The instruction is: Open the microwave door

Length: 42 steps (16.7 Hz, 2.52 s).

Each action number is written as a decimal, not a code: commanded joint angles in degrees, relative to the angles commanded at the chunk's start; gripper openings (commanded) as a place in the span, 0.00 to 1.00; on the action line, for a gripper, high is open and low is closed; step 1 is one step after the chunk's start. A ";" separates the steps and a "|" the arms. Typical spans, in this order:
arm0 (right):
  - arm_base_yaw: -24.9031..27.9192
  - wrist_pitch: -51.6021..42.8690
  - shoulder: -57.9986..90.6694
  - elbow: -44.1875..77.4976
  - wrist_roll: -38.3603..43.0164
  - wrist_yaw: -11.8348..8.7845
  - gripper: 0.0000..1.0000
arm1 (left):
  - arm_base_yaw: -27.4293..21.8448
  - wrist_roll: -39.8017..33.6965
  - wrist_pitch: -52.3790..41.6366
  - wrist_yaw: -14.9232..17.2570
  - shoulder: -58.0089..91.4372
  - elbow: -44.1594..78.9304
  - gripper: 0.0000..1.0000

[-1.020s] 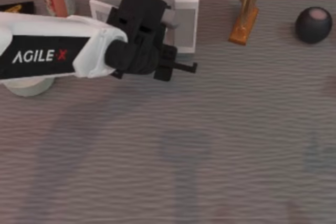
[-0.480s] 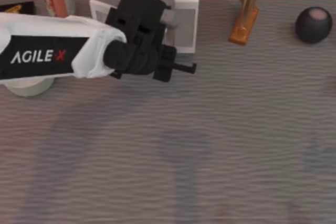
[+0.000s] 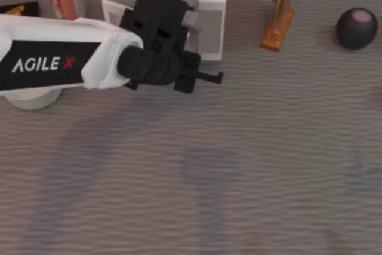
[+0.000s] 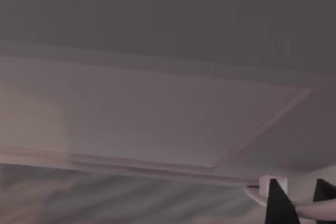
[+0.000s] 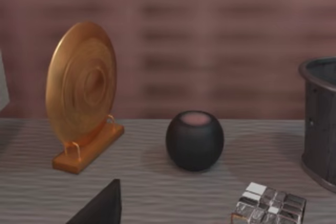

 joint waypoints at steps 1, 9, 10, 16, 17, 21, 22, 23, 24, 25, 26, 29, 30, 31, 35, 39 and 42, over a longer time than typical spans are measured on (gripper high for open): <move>0.00 0.00 0.00 0.00 0.00 0.00 1.00 | 0.00 0.00 0.00 0.00 0.00 0.00 0.00; 0.00 0.00 0.00 0.00 0.00 0.00 1.00 | -0.48 -0.32 -0.03 0.46 0.08 0.23 0.00; 0.00 0.00 0.00 0.00 0.00 0.00 1.00 | -0.37 -0.12 -0.02 0.58 0.02 0.03 0.00; 0.00 0.00 0.00 0.00 0.00 0.00 1.00 | 1.13 3.43 1.03 2.93 -1.86 -2.68 0.00; 0.00 0.00 0.00 0.00 0.00 0.00 1.00 | 1.13 3.43 1.03 2.93 -1.86 -2.68 0.00; 0.00 0.00 0.00 0.00 0.00 0.00 1.00 | 1.13 3.43 1.03 2.93 -1.86 -2.68 0.00; 0.00 0.00 0.00 0.00 0.00 0.00 1.00 | 1.13 3.43 1.03 2.93 -1.86 -2.68 0.00; 0.00 0.00 0.00 0.00 0.00 0.00 1.00 | 1.13 3.43 1.03 2.93 -1.86 -2.68 0.00; 0.00 0.00 0.00 0.00 0.00 0.00 1.00 | 1.13 3.43 1.03 2.93 -1.86 -2.68 0.00; 0.00 0.00 0.00 0.00 0.00 0.00 1.00 | 1.13 3.43 1.03 2.93 -1.86 -2.68 0.00; 0.00 0.00 0.00 0.00 0.00 0.00 1.00 | 1.13 3.43 1.03 2.93 -1.86 -2.68 0.00; 0.00 0.00 0.00 0.00 0.00 0.00 1.00 | 1.13 3.43 1.03 2.93 -1.86 -2.68 0.00; 0.00 0.00 0.00 0.00 0.00 0.00 1.00 | 1.13 3.43 1.03 2.93 -1.86 -2.68 0.00; 0.00 0.00 0.00 0.00 0.00 0.00 1.00 | 1.13 3.43 1.03 2.93 -1.86 -2.68 0.00; 0.00 0.00 0.00 0.00 0.00 0.00 1.00 | 1.13 3.43 1.03 2.93 -1.86 -2.68 0.00; 0.00 0.00 0.00 0.00 0.00 0.00 1.00 | 1.13 3.43 1.03 2.93 -1.86 -2.68 0.00; 0.00 0.00 0.00 0.00 0.00 0.00 1.00 | 0.71 3.23 0.99 3.49 -1.83 -2.61 0.00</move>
